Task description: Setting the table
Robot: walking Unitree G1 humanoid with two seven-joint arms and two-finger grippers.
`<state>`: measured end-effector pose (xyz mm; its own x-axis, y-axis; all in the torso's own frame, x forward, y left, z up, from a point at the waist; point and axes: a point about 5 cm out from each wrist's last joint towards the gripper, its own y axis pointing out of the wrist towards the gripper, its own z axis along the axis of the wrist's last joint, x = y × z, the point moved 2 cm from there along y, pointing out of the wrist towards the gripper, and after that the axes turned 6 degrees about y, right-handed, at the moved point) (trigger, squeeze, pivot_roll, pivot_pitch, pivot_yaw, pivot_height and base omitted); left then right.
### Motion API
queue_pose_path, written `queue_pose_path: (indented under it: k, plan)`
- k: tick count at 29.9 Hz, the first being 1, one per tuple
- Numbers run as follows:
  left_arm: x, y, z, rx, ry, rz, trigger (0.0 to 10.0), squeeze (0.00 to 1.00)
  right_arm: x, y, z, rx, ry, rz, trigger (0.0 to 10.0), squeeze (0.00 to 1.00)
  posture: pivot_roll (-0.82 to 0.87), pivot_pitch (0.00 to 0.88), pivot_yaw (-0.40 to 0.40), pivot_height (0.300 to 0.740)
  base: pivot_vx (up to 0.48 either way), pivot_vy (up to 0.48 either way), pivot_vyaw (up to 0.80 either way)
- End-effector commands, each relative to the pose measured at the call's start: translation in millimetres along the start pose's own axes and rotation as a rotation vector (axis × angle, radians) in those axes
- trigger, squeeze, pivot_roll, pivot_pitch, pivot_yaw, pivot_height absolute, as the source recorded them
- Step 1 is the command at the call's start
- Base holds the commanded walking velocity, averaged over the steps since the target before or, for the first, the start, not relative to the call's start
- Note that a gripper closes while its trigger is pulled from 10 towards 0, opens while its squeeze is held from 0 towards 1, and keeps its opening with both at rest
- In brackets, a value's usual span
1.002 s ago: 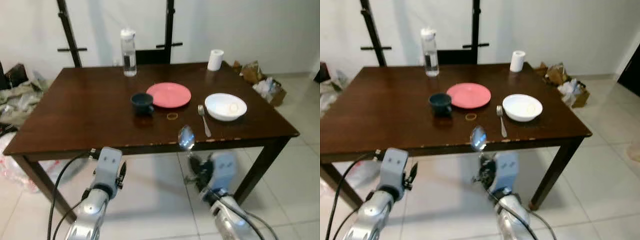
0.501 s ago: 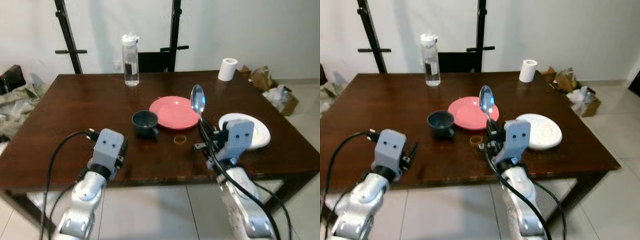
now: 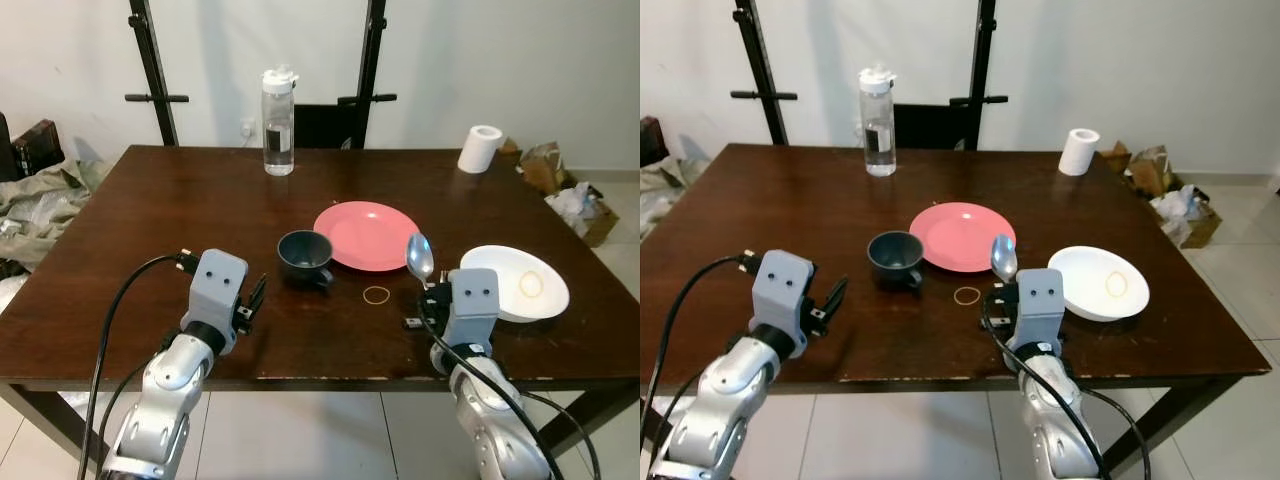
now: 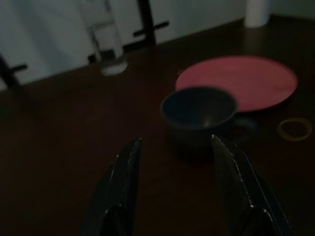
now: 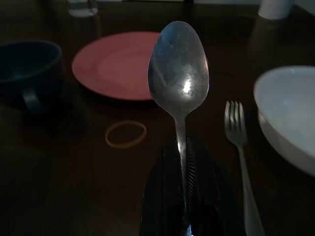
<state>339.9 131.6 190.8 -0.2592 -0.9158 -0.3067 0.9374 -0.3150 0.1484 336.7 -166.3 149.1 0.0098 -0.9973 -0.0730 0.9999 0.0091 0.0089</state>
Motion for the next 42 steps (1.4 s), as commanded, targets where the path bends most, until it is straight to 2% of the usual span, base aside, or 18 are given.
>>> queue_pose_path:
  k: [1, 2, 5, 8, 10, 11, 12, 14, 15, 16, 22, 28, 36, 42]
  plan:
    - [2.8, -0.1, 1, -0.004, -0.02, -0.036, 10.0, 0.0, 4.7, -2.1, -10, -0.039, 0.013, -0.024, 10.0, 0.0, 0.08, 0.076, 0.067, 0.74, 0.0, 0.0, 0.0]
    - [5.0, -0.1, 5, -0.005, -0.069, -0.096, 10.0, 0.0, 6.9, -1.7, -16, -0.064, 0.027, -0.04, 10.0, 0.0, 0.09, 0.079, 0.064, 0.74, 0.0, 0.0, 0.0]
    - [8.7, -0.7, 8, -0.007, -0.116, -0.153, 10.0, 0.0, 7.6, -1.2, -19, -0.082, 0.031, -0.049, 10.0, 0.0, 0.1, 0.082, 0.064, 0.74, 0.0, 0.0, 0.0]
    - [20.1, -5.8, 13, -0.012, -0.181, -0.346, 10.0, 0.0, 6.5, 1.9, -24, -0.107, 0.04, -0.05, 10.0, 0.0, 0.11, 0.088, 0.066, 0.74, 0.0, 0.0, 0.0]
    - [22.4, -12.4, 11, -0.04, -0.149, -0.472, 10.0, 0.0, 6.7, 5.5, -26, -0.124, 0.041, -0.051, 10.0, 0.0, 0.11, 0.092, 0.075, 0.74, 0.0, 0.0, 0.0]
    - [22.4, -12.4, 11, -0.04, -0.149, -0.472, 10.0, 0.0, 6.7, 5.5, -26, -0.124, 0.041, -0.051, 10.0, 0.0, 0.11, 0.092, 0.075, 0.74, 0.0, 0.0, 0.0]
    - [21.9, -21.4, 6, -0.081, -0.114, -0.574, 10.0, 0.0, 6.3, 9.4, -26, -0.125, 0.045, -0.051, 10.0, 0.0, 0.1, 0.098, 0.084, 0.74, 0.0, 0.0, 0.0]
    - [21.9, -26.2, 4, -0.094, -0.095, -0.617, 10.0, 0.0, 6.0, 11.4, -26, -0.125, 0.044, -0.053, 10.0, 0.0, 0.1, 0.099, 0.086, 0.74, 0.0, 0.0, 0.0]
    - [19.7, -35.4, -2, -0.123, -0.027, -0.686, 10.0, 0.0, 2.9, 18.1, -27, -0.135, 0.062, -0.052, 10.0, 0.0, 0.1, 0.104, 0.09, 0.74, 0.0, 0.0, 0.0]
    - [18.3, -38.0, -4, -0.135, -0.002, -0.704, 10.0, 0.0, 1.3, 20.8, -27, -0.14, 0.07, -0.051, 10.0, 0.0, 0.1, 0.104, 0.09, 0.74, 0.0, 0.0, 0.0]
    - [10.0, -37.5, -1, -0.143, 0.06, -0.695, 10.0, 0.0, -7.2, 32.4, -24, -0.144, 0.068, -0.036, 10.0, 0.0, 0.12, 0.112, 0.086, 0.74, 0.0, 0.0, 0.0]
    - [9.6, -41.3, 9, -0.125, 0.054, -0.706, 10.0, 0.0, -1.3, 44.9, -24, -0.171, 0.048, -0.059, 10.0, 0.0, 0.13, 0.135, 0.074, 0.74, 0.0, 0.0, 0.0]
    - [12.4, -45.2, 9, -0.119, 0.041, -0.698, 10.0, 0.0, 14.4, 43.2, -30, -0.187, 0.035, -0.114, 10.0, 0.0, 0.13, 0.153, 0.066, 0.74, 0.0, 0.0, 0.0]
    - [13.9, -44.3, 10, -0.118, 0.031, -0.69, 10.0, 0.0, 15.1, 43.0, -33, -0.185, 0.039, -0.106, 10.0, 0.0, 0.13, 0.156, 0.07, 0.74, 0.0, 0.0, 0.0]
